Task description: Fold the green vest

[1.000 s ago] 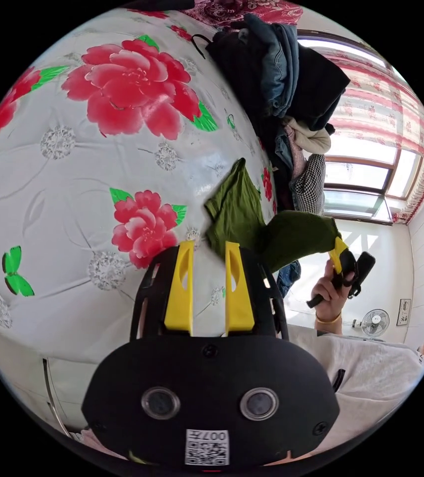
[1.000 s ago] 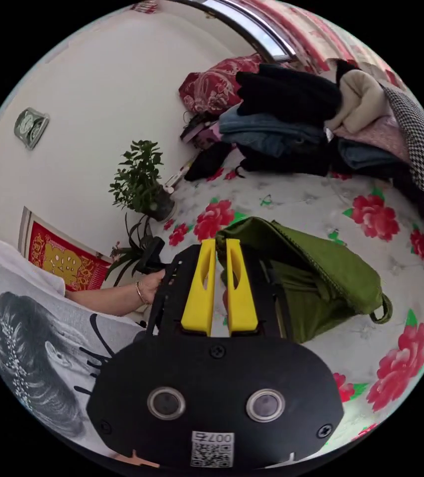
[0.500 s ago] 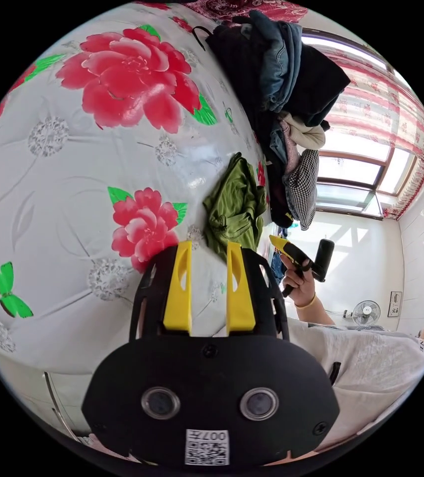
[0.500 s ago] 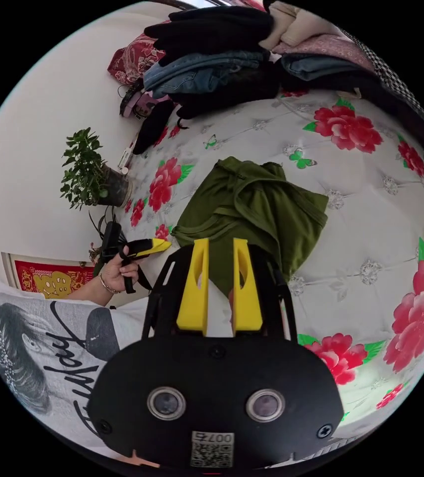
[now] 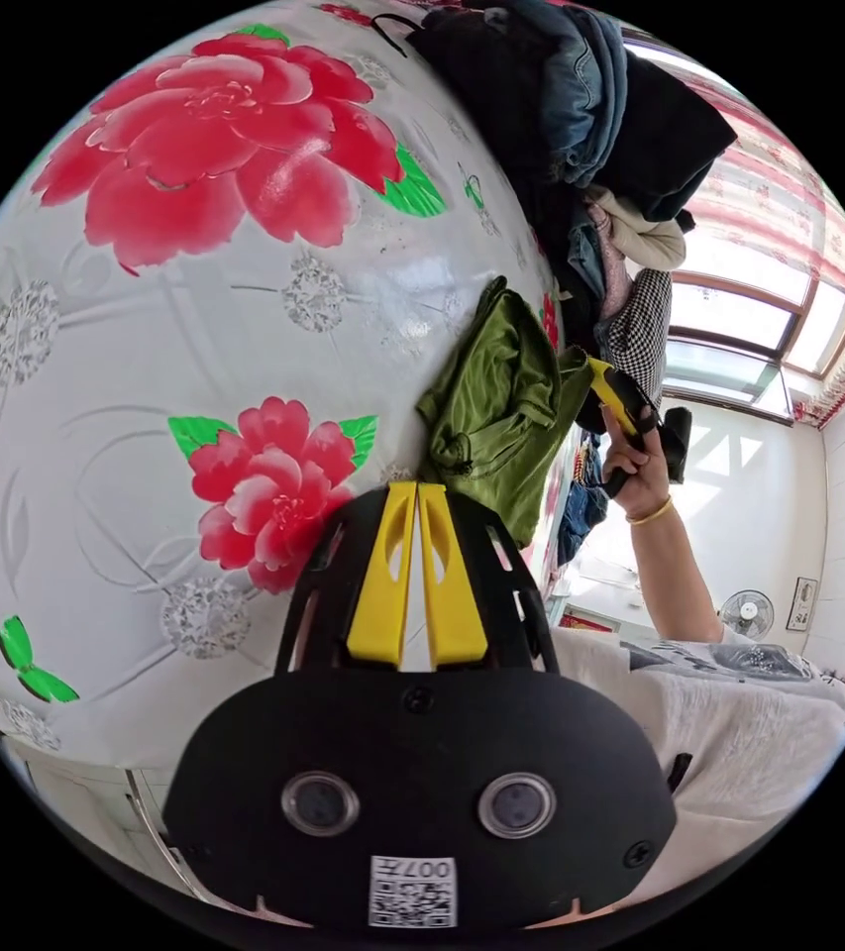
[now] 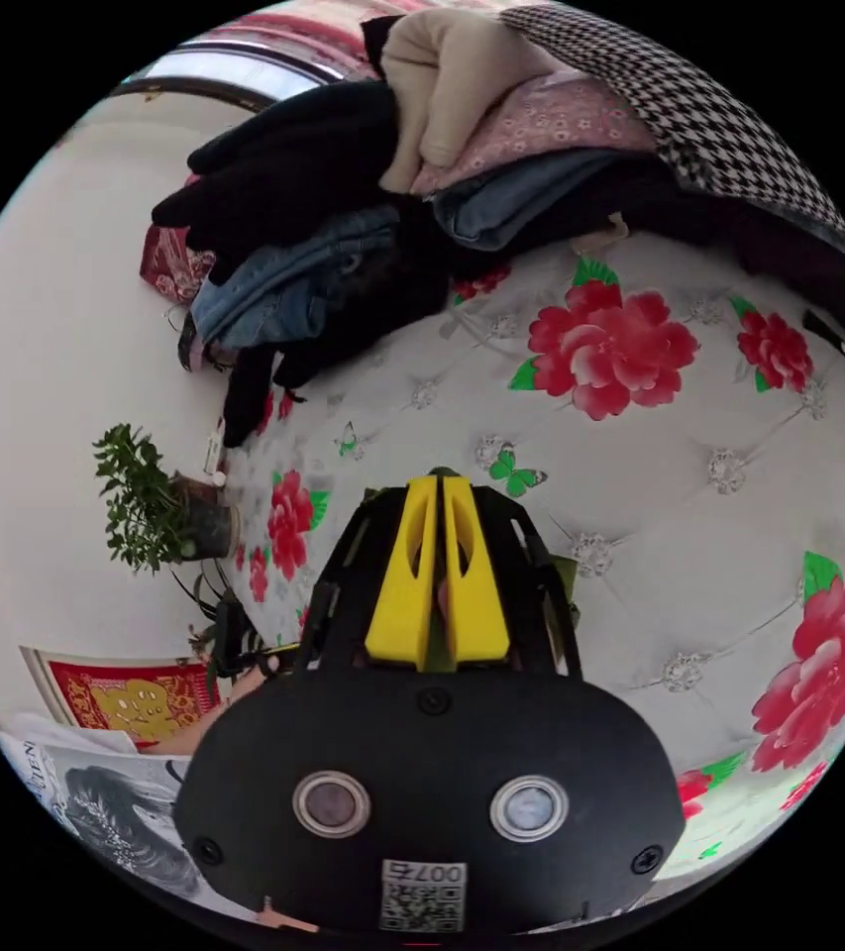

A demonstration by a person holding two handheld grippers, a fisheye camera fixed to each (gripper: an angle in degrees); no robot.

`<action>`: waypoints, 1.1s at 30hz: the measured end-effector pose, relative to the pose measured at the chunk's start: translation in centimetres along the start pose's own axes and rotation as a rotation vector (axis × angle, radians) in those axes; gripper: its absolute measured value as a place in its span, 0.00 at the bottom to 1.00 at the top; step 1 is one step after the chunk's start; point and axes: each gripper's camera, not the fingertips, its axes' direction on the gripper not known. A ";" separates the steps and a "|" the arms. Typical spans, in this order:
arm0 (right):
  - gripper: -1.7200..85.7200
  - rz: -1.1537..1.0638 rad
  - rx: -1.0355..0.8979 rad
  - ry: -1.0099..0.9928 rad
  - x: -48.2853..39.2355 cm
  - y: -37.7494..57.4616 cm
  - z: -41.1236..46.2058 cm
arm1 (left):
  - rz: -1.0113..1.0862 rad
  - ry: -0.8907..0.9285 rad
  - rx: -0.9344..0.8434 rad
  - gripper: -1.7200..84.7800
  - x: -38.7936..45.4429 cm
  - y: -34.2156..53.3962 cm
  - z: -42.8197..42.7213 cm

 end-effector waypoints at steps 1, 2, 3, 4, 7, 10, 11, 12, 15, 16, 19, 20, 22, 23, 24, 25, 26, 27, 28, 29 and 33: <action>0.03 0.053 0.037 -0.049 1.9 0.2 -1.3 | 0.002 0.009 0.000 0.01 -0.2 -0.1 0.0; 0.04 0.085 0.030 -0.047 3.4 0.7 -2.1 | 0.002 0.019 0.001 0.02 -0.3 -0.1 -0.1; 0.04 0.098 0.023 -0.025 4.1 1.1 -2.4 | -0.002 0.024 0.003 0.02 -0.4 0.0 -0.1; 0.04 0.119 0.023 0.032 5.5 2.3 -3.2 | -0.007 0.030 0.013 0.03 -0.6 0.0 -0.3; 0.05 0.213 0.039 0.040 9.4 7.0 -5.1 | -0.010 0.080 0.031 0.10 -1.0 0.2 -0.5; 0.07 0.257 0.008 -0.052 11.8 12.3 -5.7 | -0.005 0.154 0.045 0.15 -1.1 0.3 -0.6; 0.07 0.260 -0.026 -0.080 12.3 14.2 -5.3 | 0.012 0.170 0.049 0.16 -0.8 0.2 -0.6; 0.07 0.259 -0.043 -0.093 12.4 15.0 -5.1 | 0.020 0.173 0.050 0.17 -0.7 0.2 -0.6; 0.08 0.236 -0.132 -0.158 12.7 18.2 -3.3 | 0.061 0.207 0.039 0.19 0.3 -0.4 -0.2; 0.08 0.230 -0.171 -0.187 12.8 19.0 -2.4 | 0.077 0.210 0.025 0.19 0.7 -0.6 0.1; 0.07 0.229 -0.158 -0.231 13.0 19.7 -1.6 | 0.096 0.148 -0.009 0.12 1.5 -1.3 1.1; 0.06 0.217 -0.171 -0.222 13.1 19.6 -1.3 | 0.080 0.122 -0.020 0.07 1.3 -1.8 1.7; 0.05 0.202 -0.225 -0.211 13.5 19.1 -0.9 | 0.011 0.116 -0.036 0.03 0.6 -2.5 2.6; 0.05 0.194 -0.241 -0.244 13.6 18.7 -1.3 | -0.005 0.156 -0.032 0.02 0.7 -2.9 2.8; 0.04 0.183 -0.226 -0.266 13.6 18.6 -1.9 | -0.002 0.187 -0.027 0.02 1.0 -3.1 2.7; 0.04 0.149 -0.164 -0.316 13.4 18.4 -3.8 | 0.032 0.247 -0.010 0.02 2.0 -3.2 2.4; 0.03 0.117 -0.100 -0.367 13.1 18.6 -6.0 | 0.080 0.291 0.005 0.01 3.4 -3.1 1.7; 0.03 0.105 -0.071 -0.389 12.9 18.8 -7.2 | 0.099 0.316 0.012 0.01 4.2 -2.9 1.3; 0.03 0.081 -0.015 -0.427 12.7 19.3 -9.5 | 0.137 0.372 0.026 0.01 5.5 -2.5 0.4; 0.03 0.064 0.031 -0.463 12.6 20.2 -11.7 | 0.166 0.418 0.042 0.01 6.7 -1.8 -0.5; 0.03 0.111 0.111 -0.569 13.6 23.6 -16.0 | 0.126 0.522 0.040 0.01 7.8 0.2 -1.2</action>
